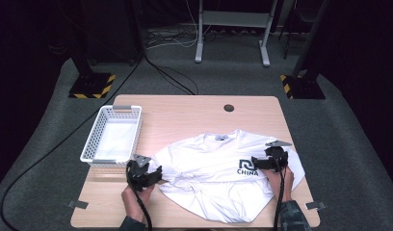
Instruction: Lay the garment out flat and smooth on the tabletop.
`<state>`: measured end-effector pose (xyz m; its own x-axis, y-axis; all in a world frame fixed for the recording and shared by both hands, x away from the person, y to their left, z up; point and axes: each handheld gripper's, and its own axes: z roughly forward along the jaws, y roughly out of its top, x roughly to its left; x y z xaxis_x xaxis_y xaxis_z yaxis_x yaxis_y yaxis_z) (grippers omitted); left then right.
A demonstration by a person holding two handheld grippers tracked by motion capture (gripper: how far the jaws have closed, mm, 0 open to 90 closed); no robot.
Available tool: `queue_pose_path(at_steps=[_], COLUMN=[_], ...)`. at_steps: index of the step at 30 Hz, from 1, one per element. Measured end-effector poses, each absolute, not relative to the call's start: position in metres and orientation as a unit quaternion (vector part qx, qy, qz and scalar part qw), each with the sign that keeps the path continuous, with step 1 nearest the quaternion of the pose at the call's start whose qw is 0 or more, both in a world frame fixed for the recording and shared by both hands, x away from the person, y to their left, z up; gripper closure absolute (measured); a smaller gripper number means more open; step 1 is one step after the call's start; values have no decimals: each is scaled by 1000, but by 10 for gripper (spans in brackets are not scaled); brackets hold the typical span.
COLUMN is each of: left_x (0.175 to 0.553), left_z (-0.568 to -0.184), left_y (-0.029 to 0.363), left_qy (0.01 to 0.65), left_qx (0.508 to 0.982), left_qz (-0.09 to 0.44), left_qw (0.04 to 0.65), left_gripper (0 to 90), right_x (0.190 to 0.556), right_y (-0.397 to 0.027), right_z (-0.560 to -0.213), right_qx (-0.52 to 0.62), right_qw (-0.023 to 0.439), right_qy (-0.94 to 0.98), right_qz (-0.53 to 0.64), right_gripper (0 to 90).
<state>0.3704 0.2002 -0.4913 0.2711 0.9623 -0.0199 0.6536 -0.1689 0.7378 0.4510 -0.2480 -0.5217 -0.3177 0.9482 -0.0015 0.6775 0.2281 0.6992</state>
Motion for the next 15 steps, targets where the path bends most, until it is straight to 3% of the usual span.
queue_pose_path(at_steps=[5, 12, 15], left_x=[384, 375, 368], left_z=[-505, -509, -508], left_y=[173, 177, 183], left_qy=[529, 501, 499], left_qx=[774, 785, 780], left_qz=[198, 203, 218], left_qw=[286, 301, 310], left_gripper=[353, 754, 808], right_x=[451, 452, 452], right_y=[-248, -248, -248], right_z=[-522, -522, -521], right_qx=[541, 543, 545], right_qw=[221, 222, 223], right_qy=[752, 750, 749], right_qz=[306, 305, 303], right_gripper=[71, 76, 77])
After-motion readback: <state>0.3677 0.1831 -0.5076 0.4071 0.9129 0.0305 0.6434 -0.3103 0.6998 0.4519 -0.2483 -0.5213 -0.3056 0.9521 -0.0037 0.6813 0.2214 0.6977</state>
